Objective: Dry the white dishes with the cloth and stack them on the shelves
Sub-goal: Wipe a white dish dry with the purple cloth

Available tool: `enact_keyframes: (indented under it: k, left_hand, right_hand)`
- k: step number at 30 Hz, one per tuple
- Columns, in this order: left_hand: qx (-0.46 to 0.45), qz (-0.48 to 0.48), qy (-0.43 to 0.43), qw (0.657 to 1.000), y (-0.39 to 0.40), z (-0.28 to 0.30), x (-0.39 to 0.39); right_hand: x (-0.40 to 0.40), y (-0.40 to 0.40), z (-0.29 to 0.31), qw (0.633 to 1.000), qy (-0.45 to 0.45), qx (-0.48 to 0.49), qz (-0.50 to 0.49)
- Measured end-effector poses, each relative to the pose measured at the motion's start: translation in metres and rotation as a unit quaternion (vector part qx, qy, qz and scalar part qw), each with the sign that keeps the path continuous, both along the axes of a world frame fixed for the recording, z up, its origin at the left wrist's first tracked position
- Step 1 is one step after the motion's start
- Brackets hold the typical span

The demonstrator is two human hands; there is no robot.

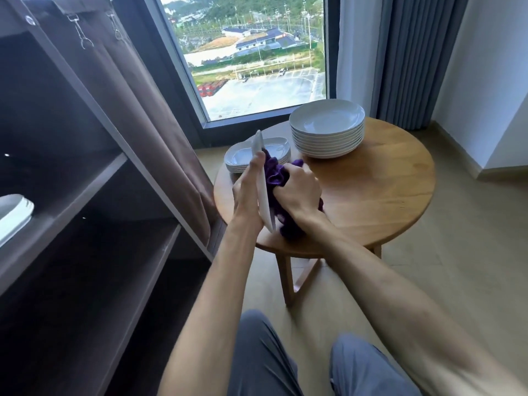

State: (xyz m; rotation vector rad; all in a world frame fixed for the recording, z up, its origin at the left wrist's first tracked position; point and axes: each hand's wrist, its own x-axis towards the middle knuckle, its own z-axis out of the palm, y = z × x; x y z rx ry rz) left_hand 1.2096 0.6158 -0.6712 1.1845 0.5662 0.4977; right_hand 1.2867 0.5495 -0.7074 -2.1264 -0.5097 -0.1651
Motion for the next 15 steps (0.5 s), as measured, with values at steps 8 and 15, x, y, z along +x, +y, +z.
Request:
enact_keyframes:
  k: [8, 15]
  left_hand:
    - [-0.028, -0.027, -0.054, 0.998, -0.012, -0.018, 0.004]
    - [-0.110, -0.015, -0.137, 0.984, 0.007, -0.020, -0.002]
  right_hand:
    - [0.028, 0.009, 0.050, 0.970, 0.099, 0.222, -0.010]
    - [0.055, -0.018, 0.057, 0.971, 0.151, 0.184, 0.003]
